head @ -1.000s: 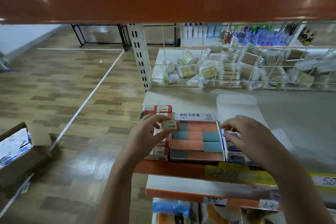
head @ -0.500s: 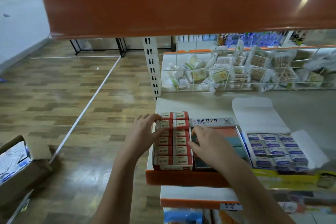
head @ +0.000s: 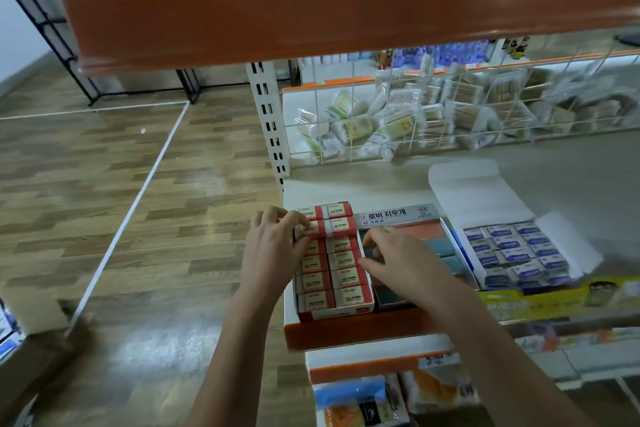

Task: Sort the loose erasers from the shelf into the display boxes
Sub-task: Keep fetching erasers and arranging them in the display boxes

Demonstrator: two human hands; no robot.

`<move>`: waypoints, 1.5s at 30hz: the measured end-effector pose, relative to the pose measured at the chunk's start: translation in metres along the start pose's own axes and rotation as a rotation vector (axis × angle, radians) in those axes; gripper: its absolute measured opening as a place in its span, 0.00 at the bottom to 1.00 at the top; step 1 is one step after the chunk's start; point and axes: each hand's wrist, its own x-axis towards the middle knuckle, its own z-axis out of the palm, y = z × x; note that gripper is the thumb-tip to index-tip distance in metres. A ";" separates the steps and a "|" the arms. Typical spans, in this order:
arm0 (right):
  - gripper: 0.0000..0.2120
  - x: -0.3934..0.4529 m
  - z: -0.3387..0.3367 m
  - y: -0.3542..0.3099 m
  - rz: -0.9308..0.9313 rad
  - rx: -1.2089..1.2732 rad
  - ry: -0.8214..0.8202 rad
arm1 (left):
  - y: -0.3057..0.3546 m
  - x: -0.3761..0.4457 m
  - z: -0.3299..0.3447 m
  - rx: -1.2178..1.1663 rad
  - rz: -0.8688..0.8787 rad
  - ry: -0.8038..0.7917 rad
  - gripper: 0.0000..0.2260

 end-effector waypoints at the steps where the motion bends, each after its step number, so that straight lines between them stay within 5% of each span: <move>1: 0.09 0.000 -0.001 0.000 -0.005 -0.001 0.001 | 0.001 0.000 0.000 0.014 0.003 0.005 0.10; 12: 0.10 -0.032 -0.054 0.038 -0.022 -0.062 0.288 | 0.081 0.018 0.009 -0.079 0.211 -0.034 0.10; 25: 0.17 -0.199 -0.158 0.217 0.373 -0.134 0.381 | 0.342 -0.011 0.083 -0.243 0.651 -0.205 0.13; 34: 0.16 -0.302 -0.210 0.343 0.490 -0.111 0.361 | 0.492 -0.027 0.164 -0.289 0.634 -0.375 0.13; 45: 0.14 -0.293 -0.248 0.477 0.522 -0.052 0.393 | 0.603 0.034 0.244 -0.320 0.532 -0.382 0.15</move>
